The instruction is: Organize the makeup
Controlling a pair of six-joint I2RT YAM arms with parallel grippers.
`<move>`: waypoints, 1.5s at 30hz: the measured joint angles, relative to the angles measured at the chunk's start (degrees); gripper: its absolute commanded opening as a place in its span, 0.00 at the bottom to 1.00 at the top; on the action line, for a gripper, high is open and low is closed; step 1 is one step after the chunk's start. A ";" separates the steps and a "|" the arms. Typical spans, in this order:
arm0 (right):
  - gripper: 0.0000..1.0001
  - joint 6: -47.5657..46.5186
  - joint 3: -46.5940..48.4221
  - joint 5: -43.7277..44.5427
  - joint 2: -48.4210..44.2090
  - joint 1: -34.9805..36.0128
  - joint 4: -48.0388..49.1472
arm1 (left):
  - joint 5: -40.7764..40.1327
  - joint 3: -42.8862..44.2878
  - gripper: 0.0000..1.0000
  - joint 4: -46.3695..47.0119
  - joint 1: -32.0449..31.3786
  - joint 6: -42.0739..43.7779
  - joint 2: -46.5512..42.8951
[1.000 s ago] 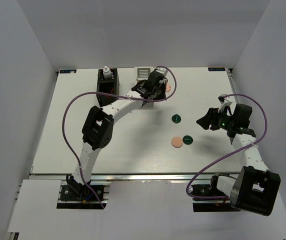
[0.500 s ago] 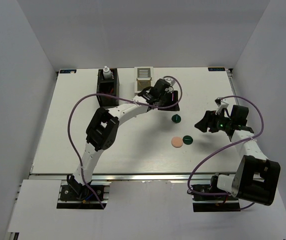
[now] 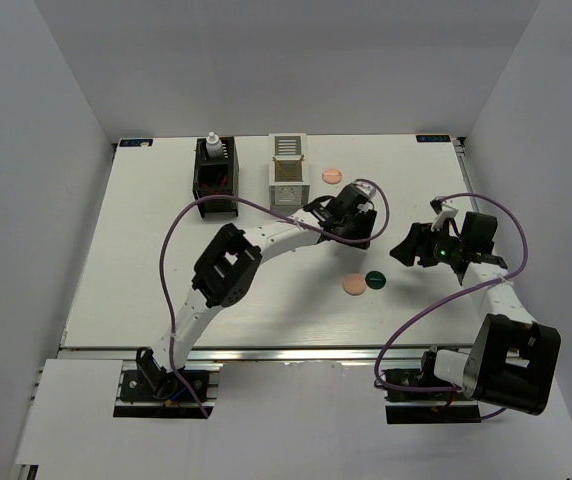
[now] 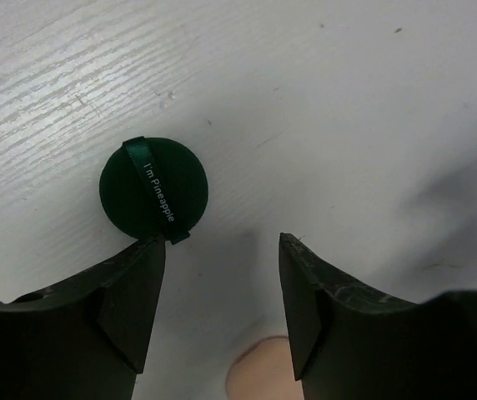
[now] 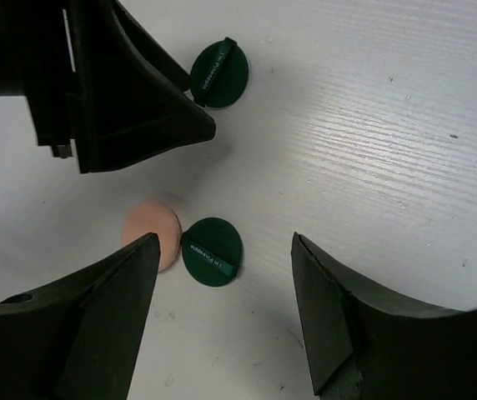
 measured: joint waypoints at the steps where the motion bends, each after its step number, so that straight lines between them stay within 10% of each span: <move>1: 0.70 0.00 -0.28 0.00 -0.13 0.02 -0.09 | -1.33 0.46 0.66 -0.44 -0.42 0.52 0.79; 10: 0.70 0.17 -0.48 0.00 -0.26 -0.11 -0.13 | -9.42 3.34 0.59 -2.40 -1.46 3.69 3.67; 25: 0.70 0.39 -0.48 -0.02 -0.26 -0.33 -0.13 | -11.30 3.28 0.00 -2.75 -0.94 4.52 4.52; 45: 0.70 0.42 -0.48 -0.20 -0.26 -0.70 -0.13 | -9.09 7.80 0.00 0.31 6.47 2.51 0.55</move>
